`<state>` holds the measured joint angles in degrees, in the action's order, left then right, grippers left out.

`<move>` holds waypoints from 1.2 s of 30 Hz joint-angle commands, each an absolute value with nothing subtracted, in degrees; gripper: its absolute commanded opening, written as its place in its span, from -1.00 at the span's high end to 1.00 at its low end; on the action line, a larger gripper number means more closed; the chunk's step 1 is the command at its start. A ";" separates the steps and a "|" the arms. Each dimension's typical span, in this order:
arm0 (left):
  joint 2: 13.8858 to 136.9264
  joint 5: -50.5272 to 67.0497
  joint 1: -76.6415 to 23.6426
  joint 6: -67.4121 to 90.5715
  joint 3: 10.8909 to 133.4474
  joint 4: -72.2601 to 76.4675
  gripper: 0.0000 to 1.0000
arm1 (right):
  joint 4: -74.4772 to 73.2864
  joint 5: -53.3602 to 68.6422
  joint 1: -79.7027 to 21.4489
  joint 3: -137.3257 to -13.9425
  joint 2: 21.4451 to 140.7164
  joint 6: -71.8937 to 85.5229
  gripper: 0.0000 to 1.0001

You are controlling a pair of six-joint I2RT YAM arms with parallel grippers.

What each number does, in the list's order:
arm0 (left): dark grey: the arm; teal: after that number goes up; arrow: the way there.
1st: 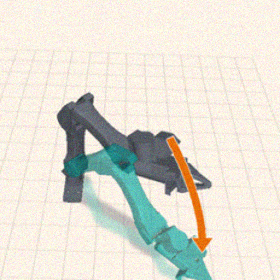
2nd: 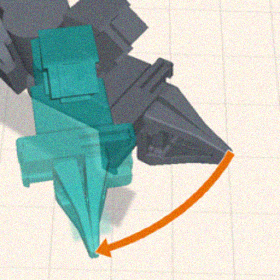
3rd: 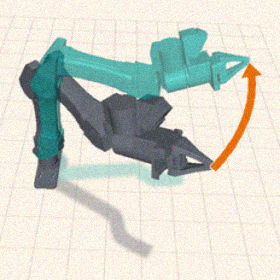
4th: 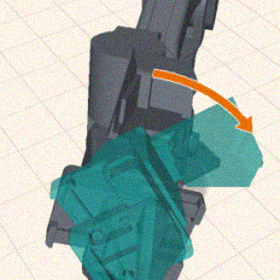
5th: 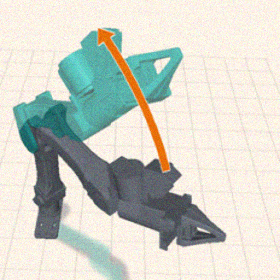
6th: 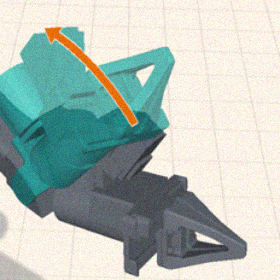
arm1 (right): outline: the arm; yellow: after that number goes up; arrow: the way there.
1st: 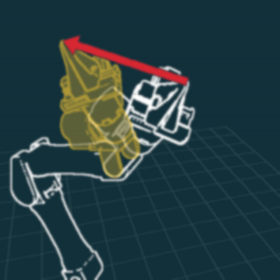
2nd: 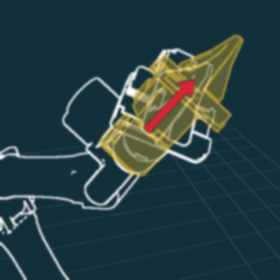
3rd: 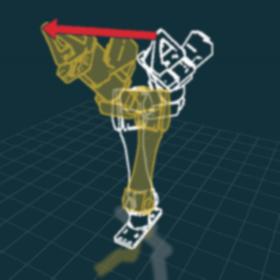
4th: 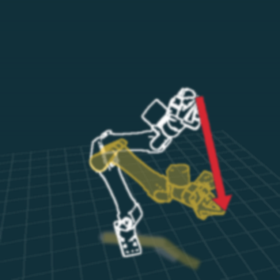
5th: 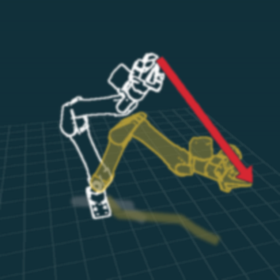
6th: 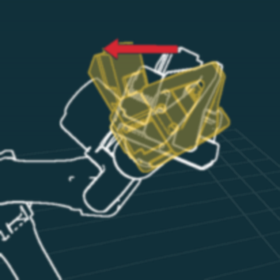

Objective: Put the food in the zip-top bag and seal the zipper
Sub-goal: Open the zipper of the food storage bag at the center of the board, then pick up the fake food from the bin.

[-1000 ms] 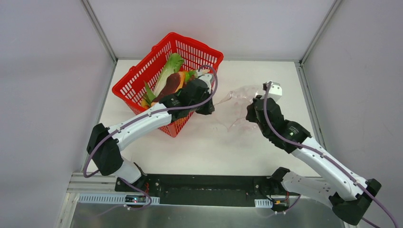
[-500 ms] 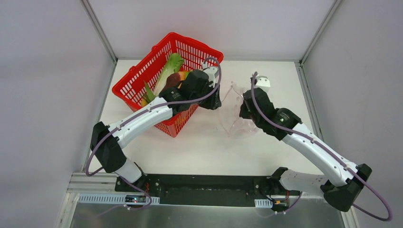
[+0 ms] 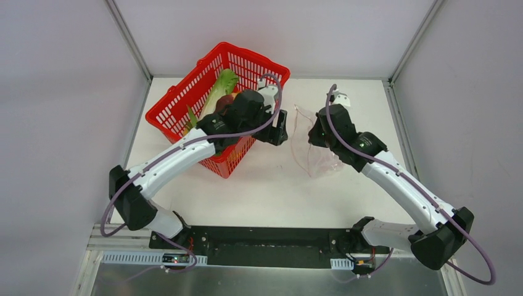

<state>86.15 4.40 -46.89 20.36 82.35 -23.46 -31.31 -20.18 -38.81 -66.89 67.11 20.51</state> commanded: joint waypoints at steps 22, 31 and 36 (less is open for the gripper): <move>83.31 28.32 -6.46 1.58 82.25 -37.40 -0.77 | -25.19 -12.81 -37.97 -63.20 65.01 20.48 1.00; 92.03 32.12 -2.35 -1.84 83.95 -37.57 -0.72 | -25.31 -12.26 -37.97 -62.43 64.35 19.66 1.00; 92.46 37.24 -2.31 -5.00 84.71 -43.65 -0.24 | -25.03 -12.23 -37.97 -61.96 64.75 19.51 1.00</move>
<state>93.43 30.61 -2.50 -0.62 83.02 -38.96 -26.26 -12.64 -38.22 -62.43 66.11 20.27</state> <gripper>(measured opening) 0.718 0.009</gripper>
